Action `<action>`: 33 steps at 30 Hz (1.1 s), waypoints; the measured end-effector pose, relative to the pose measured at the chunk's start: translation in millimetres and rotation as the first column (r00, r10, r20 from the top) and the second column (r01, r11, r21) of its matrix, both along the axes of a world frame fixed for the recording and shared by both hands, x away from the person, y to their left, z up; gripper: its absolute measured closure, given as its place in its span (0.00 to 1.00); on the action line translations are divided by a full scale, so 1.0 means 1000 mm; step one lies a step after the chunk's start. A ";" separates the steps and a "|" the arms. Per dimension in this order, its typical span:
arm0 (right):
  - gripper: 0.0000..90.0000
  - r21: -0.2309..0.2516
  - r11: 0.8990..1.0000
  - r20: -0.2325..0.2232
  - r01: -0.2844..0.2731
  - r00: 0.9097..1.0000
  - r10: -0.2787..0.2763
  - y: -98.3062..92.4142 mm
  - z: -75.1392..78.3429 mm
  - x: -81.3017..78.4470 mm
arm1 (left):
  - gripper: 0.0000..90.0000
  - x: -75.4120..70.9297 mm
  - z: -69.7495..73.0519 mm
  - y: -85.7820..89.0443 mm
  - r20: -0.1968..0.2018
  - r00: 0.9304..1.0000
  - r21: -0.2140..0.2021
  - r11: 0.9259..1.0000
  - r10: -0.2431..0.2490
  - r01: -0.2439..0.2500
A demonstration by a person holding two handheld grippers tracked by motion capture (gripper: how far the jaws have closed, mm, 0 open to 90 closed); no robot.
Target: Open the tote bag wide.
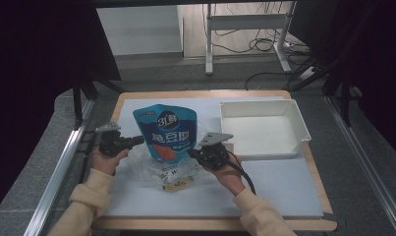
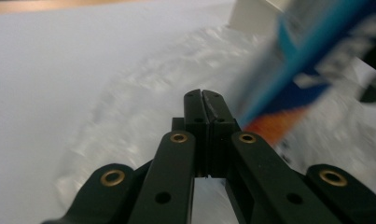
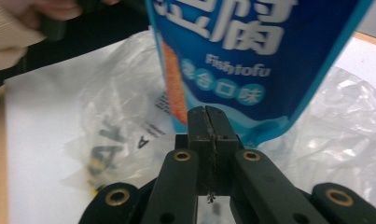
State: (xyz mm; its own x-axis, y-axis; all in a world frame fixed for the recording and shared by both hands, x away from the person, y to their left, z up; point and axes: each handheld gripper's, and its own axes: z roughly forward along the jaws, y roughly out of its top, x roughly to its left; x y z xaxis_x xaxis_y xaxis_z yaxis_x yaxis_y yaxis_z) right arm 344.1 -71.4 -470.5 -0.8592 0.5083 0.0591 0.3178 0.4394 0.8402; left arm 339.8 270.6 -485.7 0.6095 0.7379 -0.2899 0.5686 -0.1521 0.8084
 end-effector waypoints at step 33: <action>0.99 -0.160 0.987 -0.101 0.004 0.995 -0.021 0.003 -0.043 0.015 | 1.00 -0.023 -0.052 -0.005 -0.139 0.990 0.118 0.993 -0.001 0.018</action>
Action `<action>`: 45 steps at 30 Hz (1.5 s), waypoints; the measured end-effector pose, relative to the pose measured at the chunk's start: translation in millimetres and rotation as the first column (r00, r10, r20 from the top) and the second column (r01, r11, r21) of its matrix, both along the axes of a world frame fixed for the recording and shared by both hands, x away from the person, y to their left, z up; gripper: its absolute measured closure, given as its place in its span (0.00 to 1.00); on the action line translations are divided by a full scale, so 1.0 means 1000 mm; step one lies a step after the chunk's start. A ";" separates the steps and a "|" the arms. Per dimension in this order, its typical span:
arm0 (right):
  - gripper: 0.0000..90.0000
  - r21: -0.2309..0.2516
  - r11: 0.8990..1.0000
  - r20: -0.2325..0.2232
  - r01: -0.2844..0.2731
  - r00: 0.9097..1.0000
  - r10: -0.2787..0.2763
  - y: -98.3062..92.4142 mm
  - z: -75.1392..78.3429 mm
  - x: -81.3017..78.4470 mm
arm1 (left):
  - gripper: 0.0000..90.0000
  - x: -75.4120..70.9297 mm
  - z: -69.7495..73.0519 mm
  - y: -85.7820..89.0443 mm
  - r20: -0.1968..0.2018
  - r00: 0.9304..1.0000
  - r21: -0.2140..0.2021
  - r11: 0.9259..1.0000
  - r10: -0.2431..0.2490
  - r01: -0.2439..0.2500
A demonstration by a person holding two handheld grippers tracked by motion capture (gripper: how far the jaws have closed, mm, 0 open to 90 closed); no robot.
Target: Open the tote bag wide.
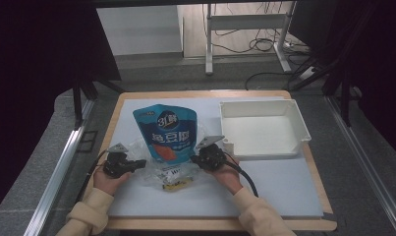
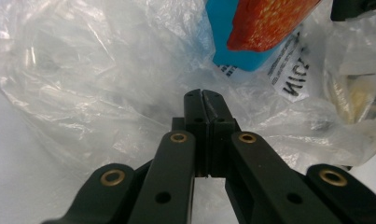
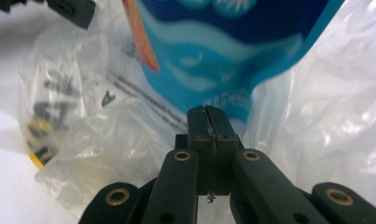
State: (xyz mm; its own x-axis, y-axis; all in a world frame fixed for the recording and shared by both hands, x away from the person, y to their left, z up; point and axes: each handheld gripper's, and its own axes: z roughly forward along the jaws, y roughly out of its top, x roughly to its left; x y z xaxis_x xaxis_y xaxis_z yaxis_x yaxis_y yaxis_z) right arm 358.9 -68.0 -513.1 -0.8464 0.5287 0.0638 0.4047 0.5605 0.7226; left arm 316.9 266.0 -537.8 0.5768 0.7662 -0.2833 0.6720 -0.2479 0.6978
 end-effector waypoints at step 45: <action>0.99 -0.104 0.947 0.146 0.305 0.946 -0.289 -0.019 -0.020 0.000 | 1.00 0.002 -0.011 0.003 -0.043 0.999 0.013 1.000 0.006 -0.005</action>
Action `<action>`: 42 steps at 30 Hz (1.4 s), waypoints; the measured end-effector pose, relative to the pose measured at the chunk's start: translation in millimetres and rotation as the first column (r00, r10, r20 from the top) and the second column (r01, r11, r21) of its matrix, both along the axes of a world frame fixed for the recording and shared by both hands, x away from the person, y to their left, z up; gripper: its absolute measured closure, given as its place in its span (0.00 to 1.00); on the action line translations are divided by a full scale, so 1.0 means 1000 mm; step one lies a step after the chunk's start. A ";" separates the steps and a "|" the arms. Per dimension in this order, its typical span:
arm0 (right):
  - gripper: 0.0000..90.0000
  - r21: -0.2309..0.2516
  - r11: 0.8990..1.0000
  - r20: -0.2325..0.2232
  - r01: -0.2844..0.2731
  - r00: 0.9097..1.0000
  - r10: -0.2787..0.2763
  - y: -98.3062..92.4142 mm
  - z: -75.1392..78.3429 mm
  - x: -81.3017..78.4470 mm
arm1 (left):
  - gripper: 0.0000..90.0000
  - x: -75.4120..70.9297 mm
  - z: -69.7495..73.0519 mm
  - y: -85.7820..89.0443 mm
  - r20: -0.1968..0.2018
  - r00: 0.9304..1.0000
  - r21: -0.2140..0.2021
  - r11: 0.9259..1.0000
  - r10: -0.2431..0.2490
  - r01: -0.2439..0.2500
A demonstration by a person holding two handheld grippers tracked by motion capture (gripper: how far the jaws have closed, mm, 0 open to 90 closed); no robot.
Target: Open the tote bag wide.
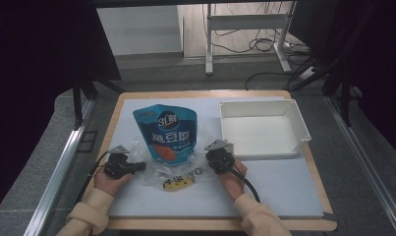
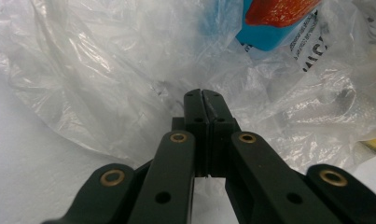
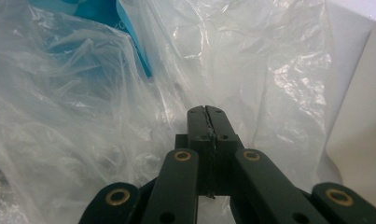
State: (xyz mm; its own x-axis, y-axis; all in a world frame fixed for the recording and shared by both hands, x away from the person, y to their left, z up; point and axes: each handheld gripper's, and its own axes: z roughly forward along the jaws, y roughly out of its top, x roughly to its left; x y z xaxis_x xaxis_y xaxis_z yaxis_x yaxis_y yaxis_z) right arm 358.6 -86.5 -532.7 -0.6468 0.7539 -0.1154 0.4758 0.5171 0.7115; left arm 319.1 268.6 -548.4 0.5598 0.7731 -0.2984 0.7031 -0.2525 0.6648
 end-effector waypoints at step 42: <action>0.61 0.255 0.929 0.090 -0.266 0.964 0.252 -0.057 0.060 -0.038 | 0.58 -0.078 0.038 0.005 0.293 0.952 -0.052 0.995 0.095 -0.083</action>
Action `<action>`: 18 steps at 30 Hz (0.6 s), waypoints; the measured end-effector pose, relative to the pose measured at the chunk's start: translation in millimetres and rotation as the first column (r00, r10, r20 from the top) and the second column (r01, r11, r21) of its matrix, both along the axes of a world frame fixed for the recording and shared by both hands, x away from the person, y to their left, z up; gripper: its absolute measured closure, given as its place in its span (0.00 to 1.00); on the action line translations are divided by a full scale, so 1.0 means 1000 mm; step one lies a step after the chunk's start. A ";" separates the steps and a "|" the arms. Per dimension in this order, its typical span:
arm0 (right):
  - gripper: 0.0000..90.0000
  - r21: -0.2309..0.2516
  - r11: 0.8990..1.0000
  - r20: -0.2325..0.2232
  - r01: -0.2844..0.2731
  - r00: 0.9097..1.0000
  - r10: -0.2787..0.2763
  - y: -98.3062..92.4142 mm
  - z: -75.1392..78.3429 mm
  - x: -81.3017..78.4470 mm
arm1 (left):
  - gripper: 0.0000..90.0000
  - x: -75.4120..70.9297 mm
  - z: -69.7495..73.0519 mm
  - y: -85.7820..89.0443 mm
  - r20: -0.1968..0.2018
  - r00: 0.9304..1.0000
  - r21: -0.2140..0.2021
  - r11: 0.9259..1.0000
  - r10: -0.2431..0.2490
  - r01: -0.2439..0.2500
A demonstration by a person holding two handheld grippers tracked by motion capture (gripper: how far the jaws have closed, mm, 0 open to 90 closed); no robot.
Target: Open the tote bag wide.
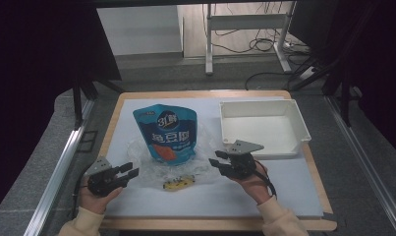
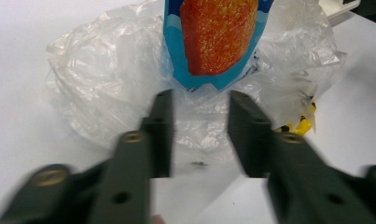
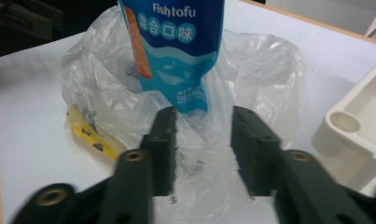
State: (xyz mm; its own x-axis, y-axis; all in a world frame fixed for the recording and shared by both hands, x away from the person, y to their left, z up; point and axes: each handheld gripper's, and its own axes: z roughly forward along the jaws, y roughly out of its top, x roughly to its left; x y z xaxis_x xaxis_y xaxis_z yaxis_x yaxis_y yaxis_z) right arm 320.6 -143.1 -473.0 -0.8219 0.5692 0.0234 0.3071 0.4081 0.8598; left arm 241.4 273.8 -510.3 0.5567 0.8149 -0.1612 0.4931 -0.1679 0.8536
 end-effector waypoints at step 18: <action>0.43 0.007 1.000 0.023 -0.027 0.999 0.027 0.016 0.011 0.004 | 0.32 -0.011 -0.005 0.008 -0.006 0.999 0.037 0.998 0.051 -0.051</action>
